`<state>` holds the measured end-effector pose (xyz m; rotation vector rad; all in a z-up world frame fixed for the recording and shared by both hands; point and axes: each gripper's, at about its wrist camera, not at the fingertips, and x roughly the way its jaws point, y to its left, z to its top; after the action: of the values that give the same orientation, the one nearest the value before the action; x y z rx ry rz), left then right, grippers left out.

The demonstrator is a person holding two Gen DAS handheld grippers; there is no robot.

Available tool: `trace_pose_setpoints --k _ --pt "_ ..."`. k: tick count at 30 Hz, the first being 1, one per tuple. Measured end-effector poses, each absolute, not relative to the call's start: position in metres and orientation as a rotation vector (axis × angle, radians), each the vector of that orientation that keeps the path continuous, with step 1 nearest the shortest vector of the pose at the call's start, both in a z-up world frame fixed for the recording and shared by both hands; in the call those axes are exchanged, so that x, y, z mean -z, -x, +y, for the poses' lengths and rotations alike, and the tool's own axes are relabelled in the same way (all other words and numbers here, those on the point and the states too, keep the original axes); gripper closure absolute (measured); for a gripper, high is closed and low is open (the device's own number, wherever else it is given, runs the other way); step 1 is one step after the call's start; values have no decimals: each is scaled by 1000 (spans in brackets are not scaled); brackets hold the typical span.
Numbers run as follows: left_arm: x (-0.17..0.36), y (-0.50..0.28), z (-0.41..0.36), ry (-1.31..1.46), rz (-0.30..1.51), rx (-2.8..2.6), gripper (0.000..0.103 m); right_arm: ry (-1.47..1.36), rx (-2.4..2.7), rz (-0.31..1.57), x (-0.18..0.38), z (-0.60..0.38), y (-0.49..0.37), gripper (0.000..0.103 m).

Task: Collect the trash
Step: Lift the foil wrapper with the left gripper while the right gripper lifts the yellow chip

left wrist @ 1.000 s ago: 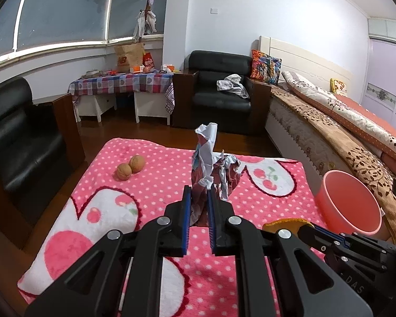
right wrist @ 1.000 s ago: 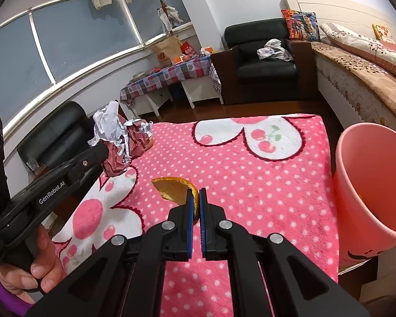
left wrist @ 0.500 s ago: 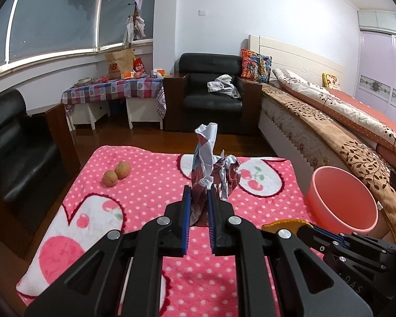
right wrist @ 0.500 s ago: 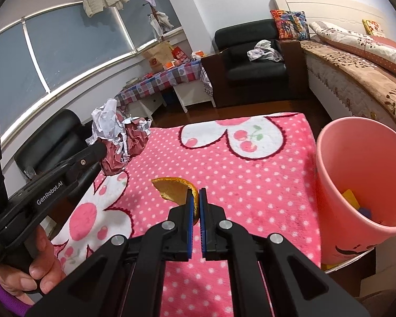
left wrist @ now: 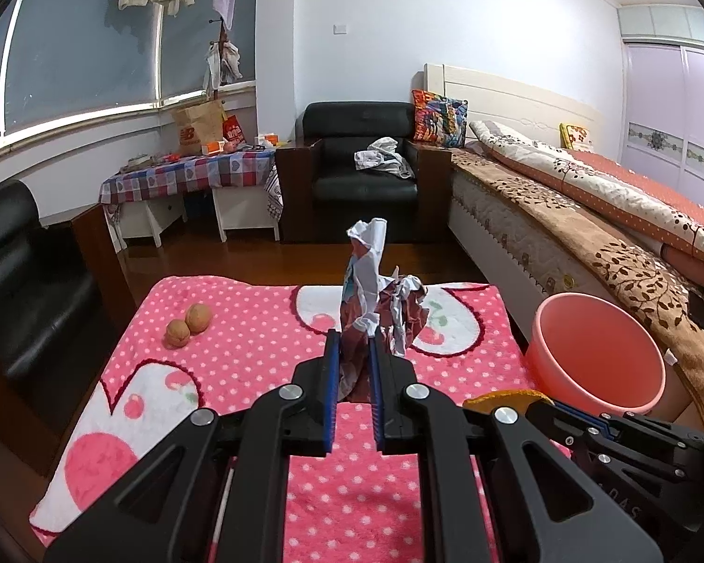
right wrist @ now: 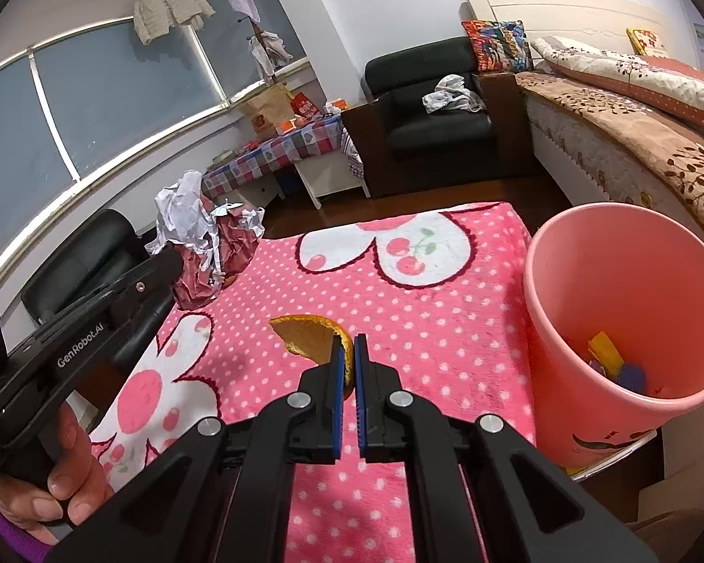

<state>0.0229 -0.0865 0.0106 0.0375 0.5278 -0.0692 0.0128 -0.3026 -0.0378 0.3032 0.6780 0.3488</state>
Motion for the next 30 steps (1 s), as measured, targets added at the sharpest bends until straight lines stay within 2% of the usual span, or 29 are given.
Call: trace_pose_setpoints --k 30 --pt "-6 -28 -102 -69 531 83 92 -337 -318 667 37 -319 -12 99"
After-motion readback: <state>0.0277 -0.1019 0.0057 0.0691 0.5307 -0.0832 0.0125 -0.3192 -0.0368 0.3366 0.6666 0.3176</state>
